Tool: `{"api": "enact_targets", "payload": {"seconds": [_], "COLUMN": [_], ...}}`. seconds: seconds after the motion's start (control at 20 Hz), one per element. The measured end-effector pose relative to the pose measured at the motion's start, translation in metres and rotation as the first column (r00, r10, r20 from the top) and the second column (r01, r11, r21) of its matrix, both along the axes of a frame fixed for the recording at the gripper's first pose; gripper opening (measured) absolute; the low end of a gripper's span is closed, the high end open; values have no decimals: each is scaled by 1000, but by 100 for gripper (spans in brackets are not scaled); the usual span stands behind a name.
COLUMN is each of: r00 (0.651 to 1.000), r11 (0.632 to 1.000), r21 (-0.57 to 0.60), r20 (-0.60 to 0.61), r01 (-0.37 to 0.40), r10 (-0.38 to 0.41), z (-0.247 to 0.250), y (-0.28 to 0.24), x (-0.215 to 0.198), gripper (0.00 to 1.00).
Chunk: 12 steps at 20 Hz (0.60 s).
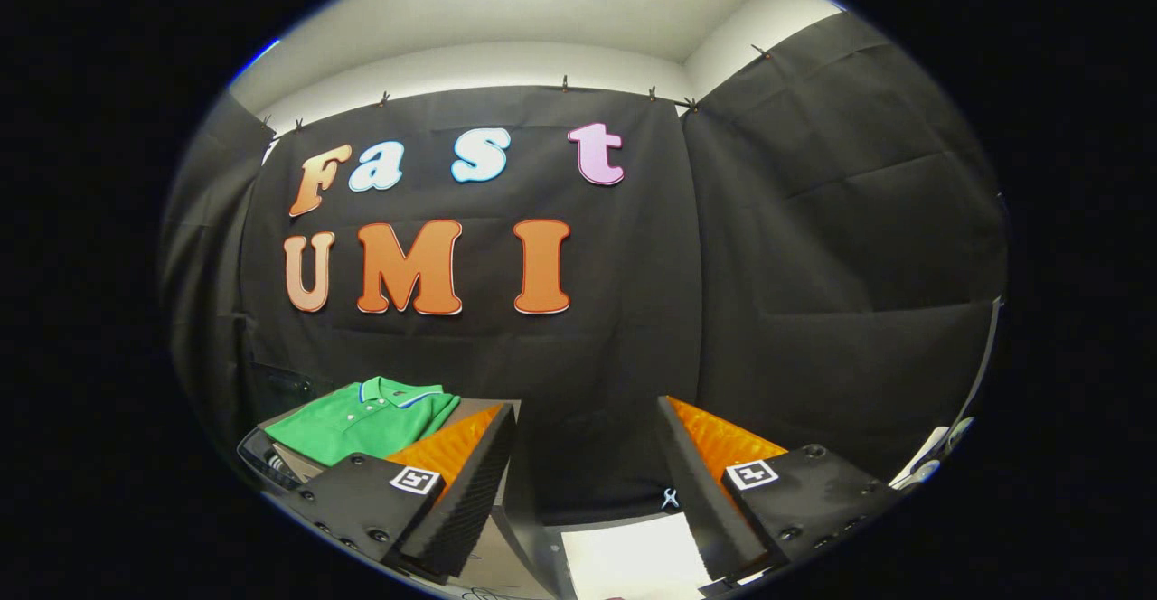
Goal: Put the clothes into the washing machine and then close the washing machine lid.
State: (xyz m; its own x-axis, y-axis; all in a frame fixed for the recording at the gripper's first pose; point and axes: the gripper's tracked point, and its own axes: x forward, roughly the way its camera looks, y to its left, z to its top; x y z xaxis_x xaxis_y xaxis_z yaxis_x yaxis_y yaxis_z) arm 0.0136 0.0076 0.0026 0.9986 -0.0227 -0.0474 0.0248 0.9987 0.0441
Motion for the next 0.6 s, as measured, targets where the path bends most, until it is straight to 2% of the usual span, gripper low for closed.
{"api": "enact_targets", "payload": {"seconds": [0.15, 0.4, 0.6], "r00": [1000, 1000, 999], "r11": [999, 999, 999], "r21": [7, 21, -32], "r20": [0, 2, 14], "r01": [-31, -31, 32], "r10": [31, 31, -32], "z": [10, 33, 40], "y": [30, 64, 79], "x": [-2, -15, -24], "gripper": [99, 99, 99]}}
